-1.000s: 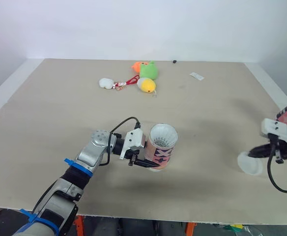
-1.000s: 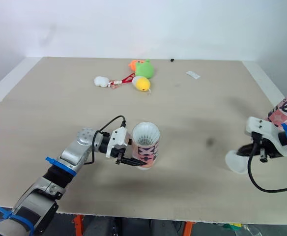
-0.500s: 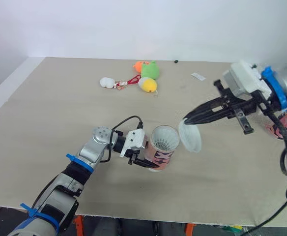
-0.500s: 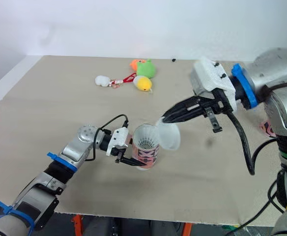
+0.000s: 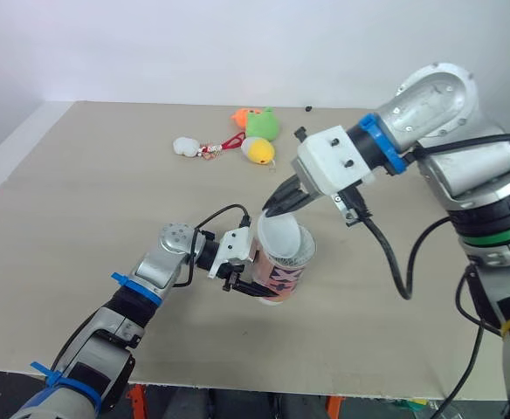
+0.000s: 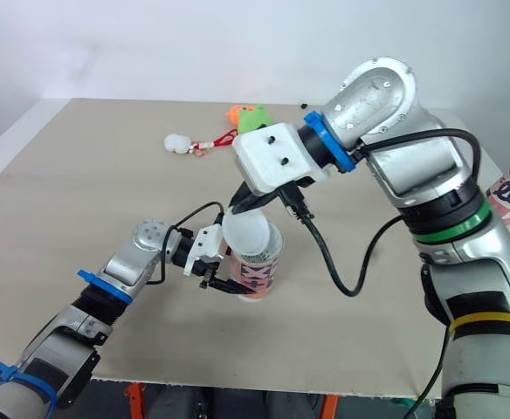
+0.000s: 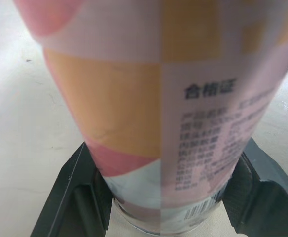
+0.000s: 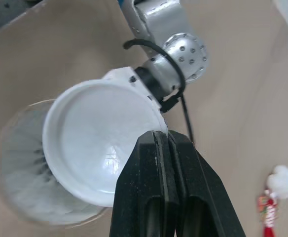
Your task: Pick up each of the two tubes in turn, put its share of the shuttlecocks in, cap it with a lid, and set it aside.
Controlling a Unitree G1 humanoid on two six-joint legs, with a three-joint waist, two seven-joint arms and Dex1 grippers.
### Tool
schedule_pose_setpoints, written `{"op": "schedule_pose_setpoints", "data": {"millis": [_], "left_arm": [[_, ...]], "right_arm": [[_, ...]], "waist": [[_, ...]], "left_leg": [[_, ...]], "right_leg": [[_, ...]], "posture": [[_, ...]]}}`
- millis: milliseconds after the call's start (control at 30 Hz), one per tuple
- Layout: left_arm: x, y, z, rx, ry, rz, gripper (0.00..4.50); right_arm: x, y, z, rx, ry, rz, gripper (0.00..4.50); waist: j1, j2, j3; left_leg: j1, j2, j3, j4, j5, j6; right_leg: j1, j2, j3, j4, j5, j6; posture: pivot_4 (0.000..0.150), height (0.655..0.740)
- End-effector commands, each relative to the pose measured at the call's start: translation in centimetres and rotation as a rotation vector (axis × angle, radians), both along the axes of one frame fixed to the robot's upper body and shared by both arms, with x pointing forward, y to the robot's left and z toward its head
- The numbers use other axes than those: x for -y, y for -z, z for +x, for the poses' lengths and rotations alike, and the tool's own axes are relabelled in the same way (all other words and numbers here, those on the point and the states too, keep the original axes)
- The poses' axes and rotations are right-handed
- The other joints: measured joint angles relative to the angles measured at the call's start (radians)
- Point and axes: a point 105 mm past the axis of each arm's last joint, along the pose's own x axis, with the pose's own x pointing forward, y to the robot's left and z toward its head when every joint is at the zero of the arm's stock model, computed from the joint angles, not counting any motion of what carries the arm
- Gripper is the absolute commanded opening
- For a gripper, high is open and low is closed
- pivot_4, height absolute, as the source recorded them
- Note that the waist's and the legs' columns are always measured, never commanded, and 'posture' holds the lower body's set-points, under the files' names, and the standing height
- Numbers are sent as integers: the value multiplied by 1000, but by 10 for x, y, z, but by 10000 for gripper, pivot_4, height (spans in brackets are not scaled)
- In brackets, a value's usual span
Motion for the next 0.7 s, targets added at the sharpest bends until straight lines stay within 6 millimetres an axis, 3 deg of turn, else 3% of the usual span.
{"op": "schedule_pose_setpoints", "data": {"millis": [33, 233, 433, 700], "left_arm": [[-12, 25, -1, -57, -41, 98, 24675], [-14, 24, 0, -57, -49, 97, 24675], [-15, 24, 2, -54, -56, 96, 24675], [-15, 25, 2, -55, -60, 92, 24675]], "right_arm": [[2, -10, -6, 62, -41, -34, 1857], [13, 3, -16, 71, -61, -127, 1857], [19, 12, -14, 86, -60, -199, 1857], [11, 19, -6, 87, -81, -229, 1857]], "waist": [[0, 0, 0], [1, 0, 0], [0, 0, 0], [4, 0, 0]], "left_leg": [[0, 0, 0, 0, 0, 0], [0, 0, -1, 0, 0, 0], [1, 1, -1, 0, 0, 0], [1, 2, 0, 0, 0, 0]], "right_leg": [[0, 0, 0, 0, 0, 0], [0, -1, -1, 0, 0, 0], [1, 1, -2, 0, 0, -2], [1, 0, -2, 0, -1, -2]], "posture": [[1500, 7323], [1500, 7323], [1500, 7323], [1500, 7323]]}}
